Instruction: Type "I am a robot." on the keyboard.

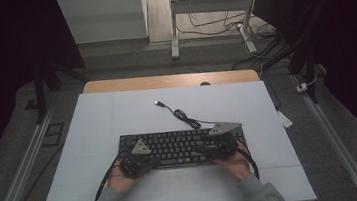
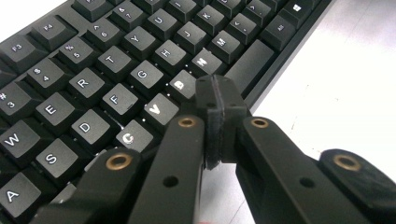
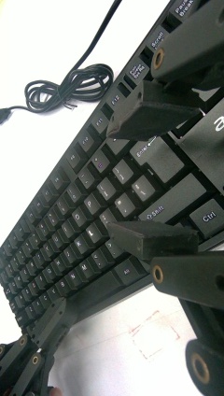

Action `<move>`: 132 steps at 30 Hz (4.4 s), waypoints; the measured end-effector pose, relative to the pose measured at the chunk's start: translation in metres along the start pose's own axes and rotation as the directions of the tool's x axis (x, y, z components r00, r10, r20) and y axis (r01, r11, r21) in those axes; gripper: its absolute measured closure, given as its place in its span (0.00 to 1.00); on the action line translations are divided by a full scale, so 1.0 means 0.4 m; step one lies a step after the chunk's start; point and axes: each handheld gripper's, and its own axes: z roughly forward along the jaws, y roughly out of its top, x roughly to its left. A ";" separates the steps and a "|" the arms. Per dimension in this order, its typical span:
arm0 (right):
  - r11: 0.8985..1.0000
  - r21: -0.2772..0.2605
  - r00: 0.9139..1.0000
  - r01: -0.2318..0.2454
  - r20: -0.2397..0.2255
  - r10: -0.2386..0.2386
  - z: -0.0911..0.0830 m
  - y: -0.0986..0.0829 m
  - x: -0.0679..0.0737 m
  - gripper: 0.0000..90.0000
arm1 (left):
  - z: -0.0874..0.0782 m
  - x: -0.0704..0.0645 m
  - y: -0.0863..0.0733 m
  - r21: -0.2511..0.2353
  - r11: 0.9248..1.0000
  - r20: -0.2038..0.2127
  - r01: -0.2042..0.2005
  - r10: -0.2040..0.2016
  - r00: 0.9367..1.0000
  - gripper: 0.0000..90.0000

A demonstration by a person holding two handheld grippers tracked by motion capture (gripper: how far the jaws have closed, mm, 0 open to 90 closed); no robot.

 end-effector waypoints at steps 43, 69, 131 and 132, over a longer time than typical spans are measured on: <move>0.995 -0.088 0.999 -0.041 0.022 0.043 -0.112 -0.060 -0.020 0.53 | -0.126 0.079 -0.029 -0.177 0.972 -0.067 0.153 -0.167 0.984 0.47; 0.998 -0.058 0.999 -0.027 0.020 0.029 -0.091 -0.062 -0.019 0.53 | -0.081 0.096 -0.005 -0.145 0.982 -0.084 0.120 -0.133 0.987 0.56; 0.999 -0.044 1.000 -0.018 0.023 0.019 -0.085 -0.060 -0.017 0.53 | -0.040 0.099 0.029 -0.123 0.988 -0.084 0.089 -0.100 0.991 0.91; 0.999 -0.041 1.000 -0.017 0.025 0.018 -0.083 -0.061 -0.016 0.53 | -0.044 0.098 0.029 -0.128 0.988 -0.080 0.086 -0.097 0.992 0.88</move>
